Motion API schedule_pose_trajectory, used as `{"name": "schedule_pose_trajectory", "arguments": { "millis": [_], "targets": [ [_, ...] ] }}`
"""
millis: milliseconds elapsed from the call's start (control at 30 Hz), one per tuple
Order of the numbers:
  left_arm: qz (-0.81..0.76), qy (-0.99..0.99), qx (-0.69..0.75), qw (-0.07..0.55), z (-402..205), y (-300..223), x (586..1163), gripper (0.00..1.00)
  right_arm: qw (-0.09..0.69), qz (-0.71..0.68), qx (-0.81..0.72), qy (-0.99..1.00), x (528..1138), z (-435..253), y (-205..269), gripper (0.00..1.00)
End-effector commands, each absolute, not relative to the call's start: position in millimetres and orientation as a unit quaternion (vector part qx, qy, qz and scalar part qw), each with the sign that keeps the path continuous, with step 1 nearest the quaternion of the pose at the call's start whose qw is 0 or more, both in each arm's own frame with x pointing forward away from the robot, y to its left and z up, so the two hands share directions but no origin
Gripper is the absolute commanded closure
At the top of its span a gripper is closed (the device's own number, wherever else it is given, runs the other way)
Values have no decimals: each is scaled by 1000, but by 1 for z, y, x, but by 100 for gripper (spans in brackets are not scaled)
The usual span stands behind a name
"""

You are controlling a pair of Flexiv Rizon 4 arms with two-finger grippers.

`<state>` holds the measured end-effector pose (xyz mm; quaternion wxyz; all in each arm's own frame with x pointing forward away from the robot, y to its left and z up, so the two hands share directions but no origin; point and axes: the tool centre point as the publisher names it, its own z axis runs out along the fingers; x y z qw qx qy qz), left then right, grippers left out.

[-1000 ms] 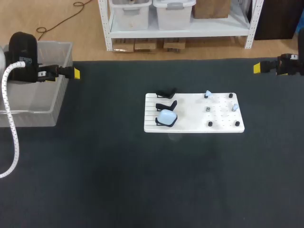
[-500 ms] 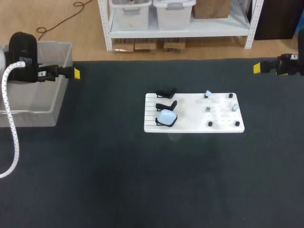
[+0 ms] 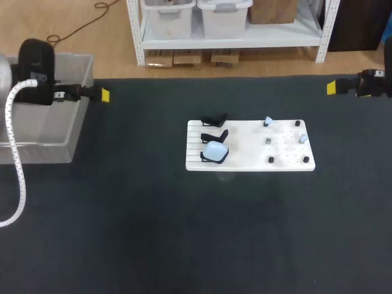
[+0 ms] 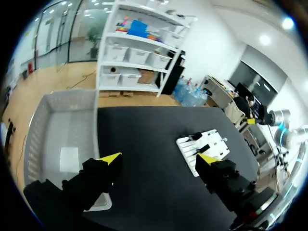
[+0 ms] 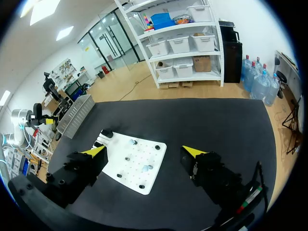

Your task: Pick up each earbud case from the left stands, insert the matching earbuds, close the lid, and place the case in the box.

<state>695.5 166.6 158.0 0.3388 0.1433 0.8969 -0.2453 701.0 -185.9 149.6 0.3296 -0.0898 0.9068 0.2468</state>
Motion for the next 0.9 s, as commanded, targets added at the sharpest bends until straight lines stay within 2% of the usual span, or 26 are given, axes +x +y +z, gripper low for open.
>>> {"name": "schedule_pose_trajectory", "arguments": {
  "millis": [33,233,367,400,467,900],
  "targets": [
    [-278,873,199,347,162,161,696,0,329,246,-90,907,701,150,-186,0],
    [-282,831,324,354,171,135,693,0,329,246,-90,907,701,150,-186,0],
    [-282,831,324,354,171,135,693,0,329,246,-90,907,701,150,-186,0],
    [-285,799,395,353,173,120,690,0,329,246,-90,907,701,150,-186,0],
    [-290,780,429,351,173,114,688,0,329,246,-90,907,701,150,-186,0],
    [-308,691,565,330,166,85,683,0,329,246,-90,907,701,150,-186,0]
  ]
}}
